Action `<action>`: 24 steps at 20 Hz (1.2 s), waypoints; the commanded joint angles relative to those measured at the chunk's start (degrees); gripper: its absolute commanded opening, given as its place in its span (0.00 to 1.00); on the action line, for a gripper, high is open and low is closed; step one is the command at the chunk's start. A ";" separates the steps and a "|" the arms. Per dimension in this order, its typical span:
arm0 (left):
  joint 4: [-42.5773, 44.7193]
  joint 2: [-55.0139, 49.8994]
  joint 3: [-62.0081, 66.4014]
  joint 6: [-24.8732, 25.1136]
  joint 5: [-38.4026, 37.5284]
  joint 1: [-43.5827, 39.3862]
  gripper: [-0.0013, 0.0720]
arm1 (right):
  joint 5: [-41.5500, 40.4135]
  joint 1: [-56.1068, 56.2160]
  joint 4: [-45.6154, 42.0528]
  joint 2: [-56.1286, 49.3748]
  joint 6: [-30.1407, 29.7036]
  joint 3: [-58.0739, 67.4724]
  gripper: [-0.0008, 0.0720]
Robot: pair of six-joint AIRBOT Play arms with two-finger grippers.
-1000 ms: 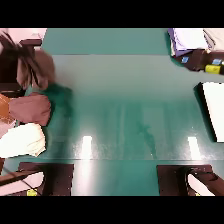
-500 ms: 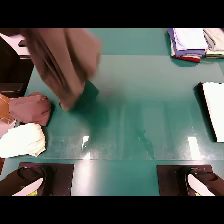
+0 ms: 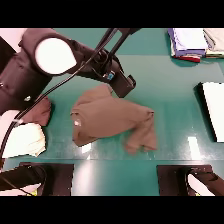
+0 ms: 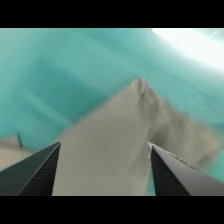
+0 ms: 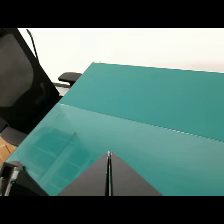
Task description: Fold the shirts.
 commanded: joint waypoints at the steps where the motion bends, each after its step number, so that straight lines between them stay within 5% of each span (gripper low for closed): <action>1: -1.36 -0.72 0.07 -1.68 -3.04 7.30 0.89 | 0.26 0.07 0.00 0.02 0.02 0.13 0.04; 7: -6.75 -0.09 -8.63 -4.59 -4.37 32.26 0.89 | 0.28 0.07 0.02 0.00 0.04 0.13 0.04; 12: -13.18 -2.78 -28.52 -2.21 1.40 42.25 0.89 | 0.22 0.07 0.07 0.00 0.02 -0.13 0.04; 18: -17.90 -11.32 -32.81 -0.04 2.75 43.87 0.89 | 0.31 0.07 0.22 0.00 0.04 -4.17 0.04; 24: -18.67 -13.92 -32.81 1.79 6.88 37.07 0.89 | 0.24 0.09 0.31 0.02 0.07 -5.38 0.04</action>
